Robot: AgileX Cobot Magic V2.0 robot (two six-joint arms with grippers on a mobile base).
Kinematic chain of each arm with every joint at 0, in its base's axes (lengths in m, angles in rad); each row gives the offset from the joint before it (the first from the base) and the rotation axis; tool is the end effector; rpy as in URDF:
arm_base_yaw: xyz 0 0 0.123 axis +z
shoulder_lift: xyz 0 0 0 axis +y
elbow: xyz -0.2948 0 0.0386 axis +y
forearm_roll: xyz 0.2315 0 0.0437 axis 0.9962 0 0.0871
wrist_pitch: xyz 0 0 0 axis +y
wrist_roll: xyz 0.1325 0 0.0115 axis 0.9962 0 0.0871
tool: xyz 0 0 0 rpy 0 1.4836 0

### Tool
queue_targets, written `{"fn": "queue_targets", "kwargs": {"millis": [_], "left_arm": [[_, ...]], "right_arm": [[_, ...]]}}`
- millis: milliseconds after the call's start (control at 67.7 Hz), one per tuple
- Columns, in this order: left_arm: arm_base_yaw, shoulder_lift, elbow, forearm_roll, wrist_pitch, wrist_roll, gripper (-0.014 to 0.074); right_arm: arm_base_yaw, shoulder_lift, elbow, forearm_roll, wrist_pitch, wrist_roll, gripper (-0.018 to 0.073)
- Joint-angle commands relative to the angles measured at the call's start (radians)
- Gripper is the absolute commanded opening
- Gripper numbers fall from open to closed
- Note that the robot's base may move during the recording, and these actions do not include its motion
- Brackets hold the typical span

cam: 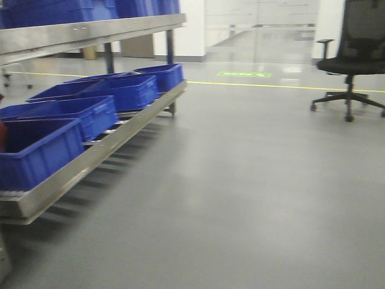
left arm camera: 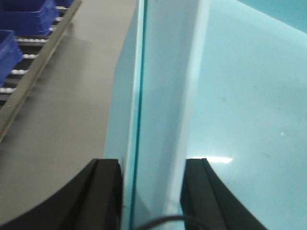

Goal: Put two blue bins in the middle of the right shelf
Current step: 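Drive the base toward the standing person carrying the bin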

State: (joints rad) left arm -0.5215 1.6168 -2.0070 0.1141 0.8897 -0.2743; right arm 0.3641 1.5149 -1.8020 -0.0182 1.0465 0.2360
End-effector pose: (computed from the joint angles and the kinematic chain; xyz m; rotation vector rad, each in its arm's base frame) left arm 0.3276 -0.1747 0.4914 0.2601 1.9812 -0.3814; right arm 0.3145 0.1176 0.4441 -0.1464 2.2554 0.3004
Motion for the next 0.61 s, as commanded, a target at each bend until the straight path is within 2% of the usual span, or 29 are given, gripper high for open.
{"fn": "queue_targets", "kwargs": {"millis": [0, 591], "left_arm": [[-0.012, -0.025, -0.018, -0.056, -0.077, 0.027, -0.0111], [-0.012, -0.025, -0.018, -0.056, -0.077, 0.027, -0.0111]], "right_arm": [[0.006, -0.012, -0.014, 0.031, -0.097, -0.018, -0.0154], [0.006, -0.012, -0.014, 0.031, -0.097, -0.018, -0.0154]]}}
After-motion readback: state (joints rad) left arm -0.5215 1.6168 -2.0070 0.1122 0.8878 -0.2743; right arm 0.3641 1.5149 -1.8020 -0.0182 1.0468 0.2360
